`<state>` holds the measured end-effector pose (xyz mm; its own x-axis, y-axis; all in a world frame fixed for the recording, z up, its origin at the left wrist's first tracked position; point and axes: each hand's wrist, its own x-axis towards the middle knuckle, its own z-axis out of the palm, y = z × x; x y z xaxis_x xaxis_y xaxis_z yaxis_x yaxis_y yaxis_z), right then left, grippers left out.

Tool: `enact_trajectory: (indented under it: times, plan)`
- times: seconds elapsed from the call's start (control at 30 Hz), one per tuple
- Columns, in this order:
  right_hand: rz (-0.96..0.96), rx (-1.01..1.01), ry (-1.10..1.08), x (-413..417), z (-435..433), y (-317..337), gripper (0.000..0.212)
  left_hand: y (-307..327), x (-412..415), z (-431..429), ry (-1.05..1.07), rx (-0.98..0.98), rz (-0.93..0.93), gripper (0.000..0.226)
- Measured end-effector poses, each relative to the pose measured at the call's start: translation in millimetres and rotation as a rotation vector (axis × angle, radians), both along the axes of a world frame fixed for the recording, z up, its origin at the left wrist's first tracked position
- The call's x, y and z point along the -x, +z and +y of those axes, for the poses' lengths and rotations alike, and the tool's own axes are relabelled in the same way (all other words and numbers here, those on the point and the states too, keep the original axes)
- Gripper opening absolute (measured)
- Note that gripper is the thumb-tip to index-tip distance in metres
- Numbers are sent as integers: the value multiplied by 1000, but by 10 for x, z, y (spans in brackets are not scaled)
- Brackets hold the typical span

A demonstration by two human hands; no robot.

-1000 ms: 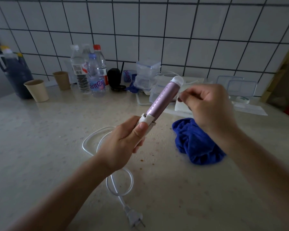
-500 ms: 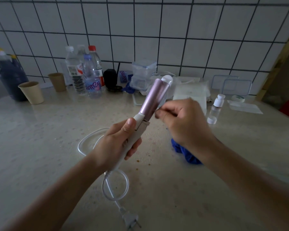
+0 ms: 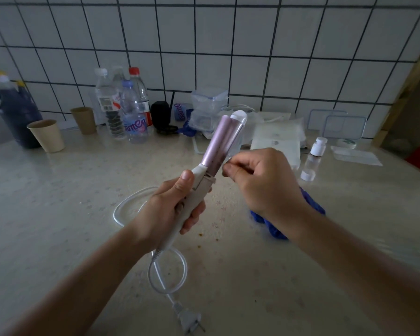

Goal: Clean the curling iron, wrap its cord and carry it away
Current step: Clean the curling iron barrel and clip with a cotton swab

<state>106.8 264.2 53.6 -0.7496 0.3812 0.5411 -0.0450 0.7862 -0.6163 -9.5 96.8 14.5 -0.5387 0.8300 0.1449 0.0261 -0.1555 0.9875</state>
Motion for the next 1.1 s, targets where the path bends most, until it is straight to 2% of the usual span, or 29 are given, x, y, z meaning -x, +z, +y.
enact_trajectory:
  times: [0.13, 0.27, 0.37, 0.47, 0.57, 0.63, 0.9, 1.1]
  plan:
    - [94, 74, -92, -8, 224, 140, 18, -8, -4, 3, -8, -2, 22, 63]
    - [156, 118, -108, -14, 310, 200, 18, -29, 5, 6, -96, -20, -82, 67]
    - [174, 203, -73, -2, 300, 166, 24, -24, 61, -10, -236, -61, -216, 67]
    - [188, 300, -50, 7, 309, 164, 26, 5, 136, -43, -378, -175, -436, 64]
    - [196, 316, -23, 13, 265, 163, 30, 20, 189, -73, -533, -278, -666, 62]
    - [189, 319, -13, 17, 246, 147, 32, 36, 187, -80, -623, -321, -745, 66]
    - [136, 341, 17, 37, 182, 84, 26, 71, 197, -81, -726, -333, -832, 71]
    - [123, 354, 24, 51, 149, 64, 25, 68, 183, -78, -711, -348, -808, 72]
